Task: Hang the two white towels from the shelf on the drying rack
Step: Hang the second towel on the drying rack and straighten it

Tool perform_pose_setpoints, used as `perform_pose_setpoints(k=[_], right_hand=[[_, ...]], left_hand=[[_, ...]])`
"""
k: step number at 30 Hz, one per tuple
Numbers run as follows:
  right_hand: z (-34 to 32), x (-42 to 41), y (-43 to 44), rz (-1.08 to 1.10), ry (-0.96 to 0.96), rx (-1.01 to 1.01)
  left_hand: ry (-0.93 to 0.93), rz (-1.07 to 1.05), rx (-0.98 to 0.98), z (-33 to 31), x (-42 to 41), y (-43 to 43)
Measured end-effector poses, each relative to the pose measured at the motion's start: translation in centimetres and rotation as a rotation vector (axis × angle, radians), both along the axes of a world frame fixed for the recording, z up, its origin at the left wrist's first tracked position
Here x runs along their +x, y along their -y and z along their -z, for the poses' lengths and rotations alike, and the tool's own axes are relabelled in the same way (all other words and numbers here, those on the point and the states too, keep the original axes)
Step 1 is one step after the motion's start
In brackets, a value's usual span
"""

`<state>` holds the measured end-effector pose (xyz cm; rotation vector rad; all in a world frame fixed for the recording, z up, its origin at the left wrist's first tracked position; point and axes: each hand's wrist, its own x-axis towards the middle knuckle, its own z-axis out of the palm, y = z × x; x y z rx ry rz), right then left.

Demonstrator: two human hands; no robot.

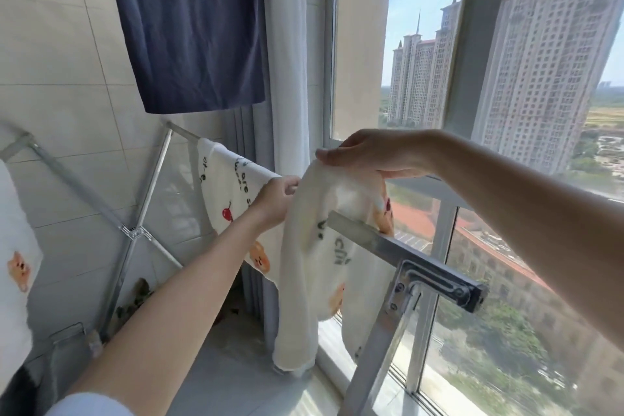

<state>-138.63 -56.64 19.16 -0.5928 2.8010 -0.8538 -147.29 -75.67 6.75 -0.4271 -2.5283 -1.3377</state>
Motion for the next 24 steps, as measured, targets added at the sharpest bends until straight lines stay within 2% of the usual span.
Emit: perform_pose_setpoints(k=[3,6,8,11,12,14,18,21,24], right_hand=[[0.4,0.5,-0.7,0.044,-0.169,0.161],[0.4,1.2,-1.6,0.013,-0.282,0.195],[0.6,1.5,-2.2,-0.033,-0.181,0.217],[1.7,2.0,-2.2,-0.067,0.078,0.337],[2.3,2.2,-2.2,-0.062,0.109,0.375],[3.0,2.5,-2.1,-0.073,0.047,0.405],[2.7,3.2,-2.1,-0.123,-0.212,0.487],[1.7,4.0,-2.0,-0.153,-0.262,0.378],[0.6,4.7,-1.8,-0.22,-0.234,0.256]], left_hand=[[-0.105,-0.134,0.051,0.1,0.2,0.6],[-0.139,-0.276,0.012,0.1,0.5,0.0],[-0.105,-0.272,-0.011,0.0,0.8,-0.5],[-0.002,-0.126,-0.016,0.1,1.1,-0.8],[0.013,-0.089,-0.002,0.3,1.2,-0.9],[0.0,-0.085,0.084,0.4,1.2,-1.1],[-0.094,-0.201,0.165,0.6,1.1,-1.5],[-0.128,-0.235,0.264,1.4,0.8,-1.6],[-0.187,-0.347,0.311,2.3,0.6,-0.9]])
